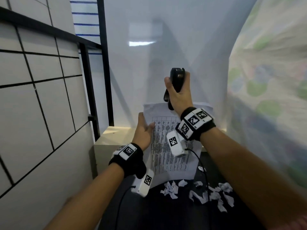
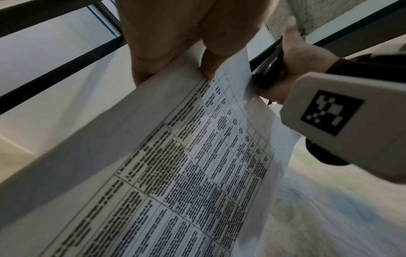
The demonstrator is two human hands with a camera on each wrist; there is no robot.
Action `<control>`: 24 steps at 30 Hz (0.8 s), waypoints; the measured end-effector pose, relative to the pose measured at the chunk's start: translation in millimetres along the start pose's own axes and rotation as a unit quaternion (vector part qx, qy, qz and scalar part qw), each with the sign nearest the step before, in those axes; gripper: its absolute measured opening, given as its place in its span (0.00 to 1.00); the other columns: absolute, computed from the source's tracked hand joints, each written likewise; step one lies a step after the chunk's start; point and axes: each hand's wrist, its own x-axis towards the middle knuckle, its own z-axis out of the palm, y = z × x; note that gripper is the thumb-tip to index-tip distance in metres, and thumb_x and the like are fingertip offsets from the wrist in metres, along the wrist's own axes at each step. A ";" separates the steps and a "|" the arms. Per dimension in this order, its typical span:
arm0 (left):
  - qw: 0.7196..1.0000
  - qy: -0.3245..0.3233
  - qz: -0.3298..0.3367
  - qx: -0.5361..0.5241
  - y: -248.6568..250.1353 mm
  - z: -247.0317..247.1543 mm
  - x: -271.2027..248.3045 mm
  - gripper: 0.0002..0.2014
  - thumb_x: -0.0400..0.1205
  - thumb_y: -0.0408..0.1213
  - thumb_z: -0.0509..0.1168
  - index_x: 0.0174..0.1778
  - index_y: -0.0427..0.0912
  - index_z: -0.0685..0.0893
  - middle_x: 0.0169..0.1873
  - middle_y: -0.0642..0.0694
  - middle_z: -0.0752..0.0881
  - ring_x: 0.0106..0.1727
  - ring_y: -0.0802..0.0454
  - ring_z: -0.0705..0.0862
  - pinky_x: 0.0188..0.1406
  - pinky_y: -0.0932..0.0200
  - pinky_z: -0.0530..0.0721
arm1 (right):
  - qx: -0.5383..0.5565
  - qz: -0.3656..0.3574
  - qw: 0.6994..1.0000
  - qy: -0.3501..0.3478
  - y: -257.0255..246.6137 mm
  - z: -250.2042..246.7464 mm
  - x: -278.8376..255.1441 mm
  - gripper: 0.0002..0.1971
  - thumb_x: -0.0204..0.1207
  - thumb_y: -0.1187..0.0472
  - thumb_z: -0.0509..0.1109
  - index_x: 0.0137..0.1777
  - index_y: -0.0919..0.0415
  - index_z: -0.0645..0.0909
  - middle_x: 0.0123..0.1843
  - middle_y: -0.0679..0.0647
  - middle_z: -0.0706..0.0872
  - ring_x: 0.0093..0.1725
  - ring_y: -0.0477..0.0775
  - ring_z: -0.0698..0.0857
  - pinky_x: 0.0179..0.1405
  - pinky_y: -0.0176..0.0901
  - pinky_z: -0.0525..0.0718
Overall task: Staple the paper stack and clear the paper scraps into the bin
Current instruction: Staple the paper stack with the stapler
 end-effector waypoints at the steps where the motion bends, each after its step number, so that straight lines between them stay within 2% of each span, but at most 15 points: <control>1: 1.000 -0.002 0.000 -0.008 -0.6 -0.1 0.0 0.10 0.87 0.29 0.54 0.61 0.43 0.64 0.53 0.49 0.81 0.52 0.61 0.82 0.41 0.82 0.80 | -0.005 -0.005 1.000 -0.006 1.1 1.5 -0.2 0.16 0.78 0.50 0.68 0.59 0.50 0.65 0.36 0.46 0.76 0.32 0.48 0.79 0.37 0.53 0.87; 2: 1.000 -0.004 0.001 -0.016 -2.4 -0.7 0.5 0.09 0.87 0.28 0.54 0.60 0.42 0.64 0.51 0.49 0.81 0.51 0.63 0.82 0.41 0.80 0.82 | -0.010 -0.009 1.000 -0.012 1.2 3.1 0.4 0.16 0.78 0.50 0.68 0.58 0.50 0.65 0.36 0.46 0.77 0.33 0.49 0.80 0.37 0.53 0.88; 5: 1.000 -0.009 -0.003 -0.017 -4.2 -1.6 0.6 0.08 0.87 0.26 0.53 0.60 0.36 0.64 0.49 0.41 0.82 0.47 0.58 0.85 0.44 0.70 0.87 | -0.008 -0.010 1.000 -0.024 0.5 9.8 2.1 0.15 0.77 0.48 0.68 0.57 0.48 0.66 0.38 0.47 0.78 0.37 0.55 0.84 0.39 0.57 0.89; 6: 1.000 -0.007 -0.003 -0.016 -4.3 -1.4 0.9 0.08 0.87 0.26 0.53 0.60 0.34 0.63 0.48 0.40 0.81 0.45 0.63 0.85 0.43 0.71 0.86 | -0.007 -0.012 1.000 -0.025 0.0 12.2 1.9 0.15 0.77 0.48 0.68 0.57 0.47 0.66 0.38 0.47 0.79 0.39 0.58 0.85 0.41 0.60 0.90; 8: 1.000 0.000 0.004 -0.002 -1.6 0.2 0.8 0.06 0.86 0.25 0.53 0.57 0.33 0.62 0.40 0.45 0.76 0.33 0.78 0.81 0.36 0.80 0.81 | -0.010 -0.019 0.999 -0.026 -0.3 16.2 0.4 0.16 0.76 0.47 0.68 0.57 0.48 0.67 0.39 0.46 0.79 0.43 0.63 0.87 0.44 0.62 0.89; 9: 1.000 0.004 0.007 0.002 -0.9 0.7 1.0 0.06 0.86 0.24 0.53 0.55 0.34 0.62 0.39 0.47 0.75 0.32 0.80 0.80 0.33 0.82 0.79 | -0.014 -0.022 0.999 -0.026 0.1 17.5 -0.7 0.17 0.76 0.46 0.68 0.58 0.49 0.68 0.39 0.46 0.79 0.45 0.64 0.88 0.45 0.62 0.89; 10: 1.000 0.006 0.010 -0.003 -1.1 1.0 1.5 0.07 0.86 0.24 0.53 0.56 0.36 0.62 0.41 0.46 0.76 0.34 0.79 0.80 0.33 0.82 0.79 | -0.018 -0.026 0.999 -0.026 0.7 18.2 -1.6 0.18 0.76 0.46 0.68 0.60 0.51 0.68 0.40 0.46 0.79 0.46 0.64 0.88 0.45 0.62 0.89; 12: 1.000 0.006 0.002 -0.011 -2.2 1.0 2.0 0.07 0.86 0.25 0.53 0.56 0.37 0.63 0.45 0.43 0.78 0.40 0.69 0.82 0.33 0.81 0.81 | -0.021 -0.030 0.999 -0.026 1.1 17.8 -2.2 0.20 0.76 0.46 0.68 0.62 0.53 0.68 0.40 0.47 0.80 0.46 0.64 0.88 0.44 0.62 0.89; 14: 1.000 0.006 -0.014 -0.015 -3.4 1.5 2.3 0.07 0.86 0.25 0.53 0.56 0.38 0.63 0.46 0.43 0.80 0.40 0.64 0.82 0.34 0.78 0.83 | -0.018 -0.028 0.999 -0.019 -0.4 15.0 -1.7 0.17 0.76 0.47 0.68 0.59 0.49 0.68 0.39 0.47 0.80 0.45 0.65 0.88 0.43 0.60 0.90; 18: 1.000 0.000 -0.015 -0.026 -4.1 3.3 1.8 0.08 0.86 0.24 0.53 0.57 0.39 0.63 0.46 0.51 0.81 0.39 0.74 0.85 0.39 0.76 0.84 | -0.021 -0.028 0.999 -0.001 -1.7 3.8 2.6 0.14 0.77 0.48 0.68 0.57 0.47 0.66 0.40 0.48 0.80 0.41 0.59 0.87 0.41 0.48 0.89; 21: 1.000 -0.002 -0.023 -0.011 -4.6 1.8 2.1 0.10 0.86 0.26 0.53 0.58 0.43 0.64 0.47 0.54 0.81 0.46 0.69 0.82 0.40 0.79 0.81 | -0.043 -0.022 0.999 0.003 3.8 -6.3 6.2 0.13 0.77 0.47 0.68 0.54 0.47 0.68 0.38 0.48 0.81 0.38 0.53 0.86 0.41 0.49 0.88; 24: 0.999 0.002 -0.034 -0.002 -3.7 2.4 4.5 0.11 0.86 0.27 0.54 0.59 0.47 0.63 0.49 0.53 0.80 0.47 0.70 0.79 0.38 0.78 0.79 | -0.062 -0.014 0.998 0.008 9.4 -12.5 6.8 0.13 0.77 0.47 0.68 0.53 0.49 0.69 0.35 0.47 0.81 0.34 0.48 0.85 0.38 0.44 0.87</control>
